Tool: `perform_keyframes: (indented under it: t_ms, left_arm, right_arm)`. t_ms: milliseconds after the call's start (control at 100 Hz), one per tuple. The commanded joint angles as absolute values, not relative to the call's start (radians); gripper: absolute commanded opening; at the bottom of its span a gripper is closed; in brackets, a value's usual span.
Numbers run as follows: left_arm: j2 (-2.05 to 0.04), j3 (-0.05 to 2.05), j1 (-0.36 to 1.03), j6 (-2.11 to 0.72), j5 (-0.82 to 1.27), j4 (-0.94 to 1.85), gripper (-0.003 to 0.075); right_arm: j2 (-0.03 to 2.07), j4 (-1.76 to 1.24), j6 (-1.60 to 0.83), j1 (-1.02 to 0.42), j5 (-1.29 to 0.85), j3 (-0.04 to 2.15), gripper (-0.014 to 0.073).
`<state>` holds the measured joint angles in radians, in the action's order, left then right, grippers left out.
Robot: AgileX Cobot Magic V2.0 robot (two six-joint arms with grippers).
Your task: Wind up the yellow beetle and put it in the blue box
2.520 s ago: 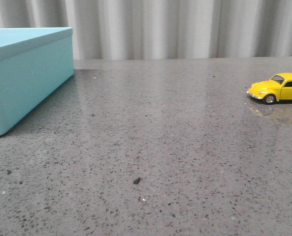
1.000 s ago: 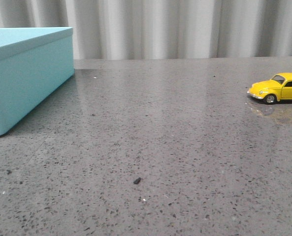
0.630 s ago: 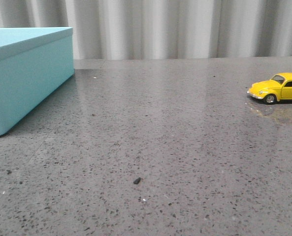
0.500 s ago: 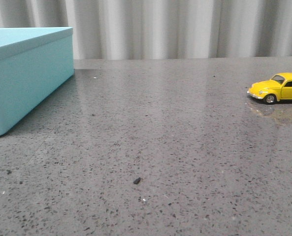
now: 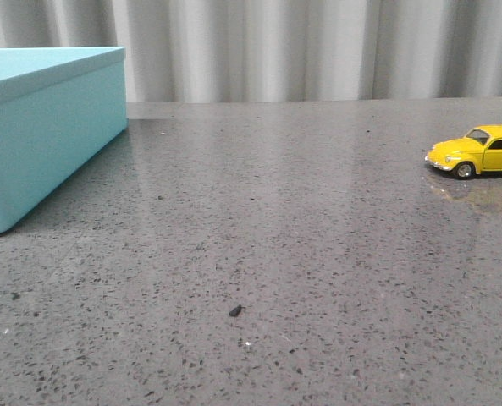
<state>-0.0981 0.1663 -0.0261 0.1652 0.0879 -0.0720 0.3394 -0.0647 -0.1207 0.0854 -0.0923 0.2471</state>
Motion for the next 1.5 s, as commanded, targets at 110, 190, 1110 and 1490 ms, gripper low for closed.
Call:
perform_keyframes:
  t_ms: [110,190,1110,1490]
  left_arm:
    - [-0.119,0.196,-0.028,0.166,0.006,-0.072,-0.0021]
    - [-0.119,0.196,-0.028,0.166,0.006,-0.072,-0.0021]
    - [-0.119,0.196,-0.028,0.166,0.006,-0.072,-0.0021]
    - [-0.119,0.196,-0.028,0.166,0.006,-0.072,-0.0021]
  right_arm:
    - [0.358,-0.068,-0.125,0.092,-0.007,0.308,-0.0061]
    - [0.381,-0.068,-0.125,0.092,-0.051,0.355,-0.0061]
    - [1.272,-0.162,-0.125,0.060,-0.892,1.272,-0.0060]
    - [1.520,-0.156,-0.125,0.002,-1.033,1.472,-0.0061]
